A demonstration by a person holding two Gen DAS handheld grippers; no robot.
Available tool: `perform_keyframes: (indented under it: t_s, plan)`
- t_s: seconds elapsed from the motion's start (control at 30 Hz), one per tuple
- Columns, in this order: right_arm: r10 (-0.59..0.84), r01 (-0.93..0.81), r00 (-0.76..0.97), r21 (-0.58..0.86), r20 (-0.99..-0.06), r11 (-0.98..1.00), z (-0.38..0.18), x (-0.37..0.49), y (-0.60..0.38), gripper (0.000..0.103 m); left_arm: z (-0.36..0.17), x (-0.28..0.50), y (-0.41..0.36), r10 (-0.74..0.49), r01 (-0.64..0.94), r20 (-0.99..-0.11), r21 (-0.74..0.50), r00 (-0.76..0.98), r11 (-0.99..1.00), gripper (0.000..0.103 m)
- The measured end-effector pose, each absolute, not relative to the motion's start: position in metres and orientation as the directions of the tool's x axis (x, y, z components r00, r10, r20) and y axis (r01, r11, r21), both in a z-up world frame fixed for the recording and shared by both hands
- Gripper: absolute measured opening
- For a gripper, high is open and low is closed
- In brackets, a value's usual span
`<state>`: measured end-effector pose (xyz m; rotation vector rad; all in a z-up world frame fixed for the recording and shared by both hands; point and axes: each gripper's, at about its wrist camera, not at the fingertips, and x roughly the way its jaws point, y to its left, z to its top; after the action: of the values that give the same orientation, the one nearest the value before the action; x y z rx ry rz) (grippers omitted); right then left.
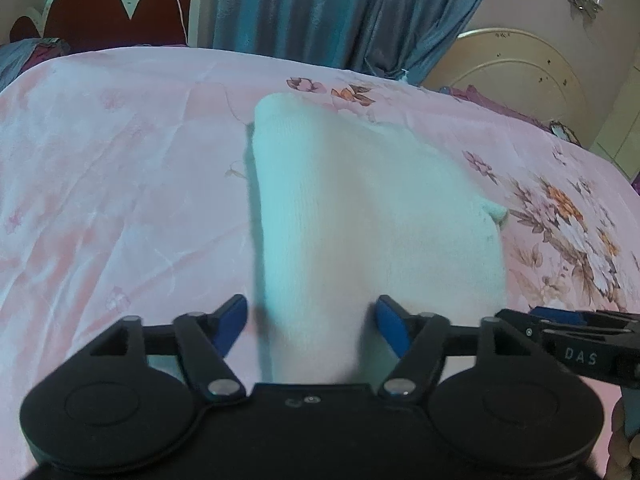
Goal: Fold small clothes
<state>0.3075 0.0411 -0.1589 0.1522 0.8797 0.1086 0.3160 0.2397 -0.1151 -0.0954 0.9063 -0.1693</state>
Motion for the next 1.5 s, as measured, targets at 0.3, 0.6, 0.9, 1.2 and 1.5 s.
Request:
perform_keyframes:
  t_s: [0.3, 0.6, 0.9, 1.2, 1.5]
  plan:
    - [0.123, -0.001, 0.637, 0.159, -0.761, 0.987, -0.161, 0.305, 0.044, 0.051, -0.119, 0.314, 0.237, -0.155, 0.123, -0.801, -0.102, 0.578, 0.987, 0.103]
    - [0.132, 0.005, 0.631, 0.174, -0.764, 0.985, -0.16, 0.307, 0.041, 0.051, -0.116, 0.303, 0.244, -0.1, -0.022, -0.829, -0.134, 0.55, 0.991, 0.103]
    - [0.135, -0.013, 0.641, 0.166, -0.755, 0.986, -0.152, 0.302, 0.043, 0.055, -0.113, 0.294, 0.228, 0.016, -0.093, -0.84, -0.041, 0.542, 0.995, 0.103]
    - [0.149, -0.024, 0.662, 0.178, -0.735, 0.984, -0.138, 0.28, 0.034, 0.072, -0.106, 0.28, 0.224, 0.043, -0.159, -0.84, -0.052, 0.542, 0.986, 0.096]
    - [0.232, -0.134, 0.705, 0.195, -0.67, 0.972, -0.082, 0.195, 0.014, 0.079, -0.042, 0.21, 0.198, 0.119, -0.142, -0.783, 0.04, 0.611, 0.989, 0.097]
